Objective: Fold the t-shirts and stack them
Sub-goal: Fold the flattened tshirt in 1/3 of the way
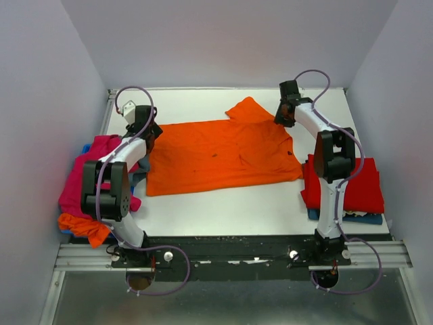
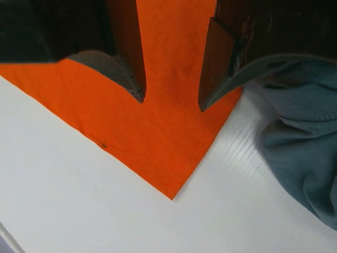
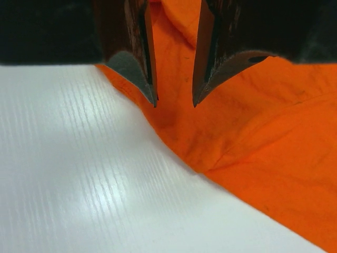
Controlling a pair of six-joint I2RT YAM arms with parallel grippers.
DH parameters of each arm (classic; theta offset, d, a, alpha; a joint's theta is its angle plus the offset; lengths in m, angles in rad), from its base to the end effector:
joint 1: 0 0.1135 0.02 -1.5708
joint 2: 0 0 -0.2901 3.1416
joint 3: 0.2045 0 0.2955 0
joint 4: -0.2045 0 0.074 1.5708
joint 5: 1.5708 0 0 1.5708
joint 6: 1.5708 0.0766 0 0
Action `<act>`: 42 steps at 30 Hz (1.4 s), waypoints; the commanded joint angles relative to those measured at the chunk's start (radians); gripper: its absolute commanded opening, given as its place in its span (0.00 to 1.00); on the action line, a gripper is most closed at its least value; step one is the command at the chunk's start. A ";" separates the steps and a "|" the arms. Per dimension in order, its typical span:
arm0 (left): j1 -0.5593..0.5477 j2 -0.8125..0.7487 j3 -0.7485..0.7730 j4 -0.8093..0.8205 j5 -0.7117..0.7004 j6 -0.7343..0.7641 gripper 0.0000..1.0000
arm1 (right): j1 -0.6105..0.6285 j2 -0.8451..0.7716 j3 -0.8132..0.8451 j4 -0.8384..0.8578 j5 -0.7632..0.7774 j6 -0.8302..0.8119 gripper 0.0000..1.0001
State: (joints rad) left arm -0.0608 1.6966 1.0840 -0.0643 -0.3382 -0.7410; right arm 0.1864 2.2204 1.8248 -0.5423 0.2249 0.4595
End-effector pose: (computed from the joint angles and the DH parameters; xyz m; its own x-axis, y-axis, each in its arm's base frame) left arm 0.4424 -0.0015 0.1924 -0.3257 -0.6181 -0.7154 -0.5702 0.7320 -0.3729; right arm 0.5668 0.0895 0.1685 -0.7328 0.3018 -0.6099 0.3057 0.9467 0.1012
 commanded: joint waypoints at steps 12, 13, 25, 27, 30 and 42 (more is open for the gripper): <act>-0.066 -0.121 -0.091 0.044 -0.027 -0.028 0.56 | -0.033 0.010 0.037 -0.205 0.071 -0.024 0.43; -0.066 -0.126 -0.095 0.044 -0.027 -0.028 0.56 | -0.036 0.009 0.033 -0.208 0.062 -0.025 0.44; -0.068 -0.163 -0.107 0.043 -0.038 -0.020 0.56 | -0.044 0.074 0.117 -0.315 -0.015 -0.094 0.38; -0.068 -0.170 -0.108 0.040 -0.047 -0.015 0.56 | -0.044 0.085 0.143 -0.340 -0.012 -0.097 0.38; -0.070 -0.180 -0.110 0.040 -0.059 -0.008 0.56 | -0.044 0.096 0.165 -0.357 -0.022 -0.108 0.41; -0.068 -0.192 -0.104 0.031 -0.071 0.015 0.56 | -0.045 0.193 0.338 -0.476 -0.019 -0.130 0.51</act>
State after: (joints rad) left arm -0.1268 1.5375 0.9829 -0.0391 -0.3767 -0.7475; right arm 0.1482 2.3657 2.1071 -0.9398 0.2119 0.3546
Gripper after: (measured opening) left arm 0.560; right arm 0.543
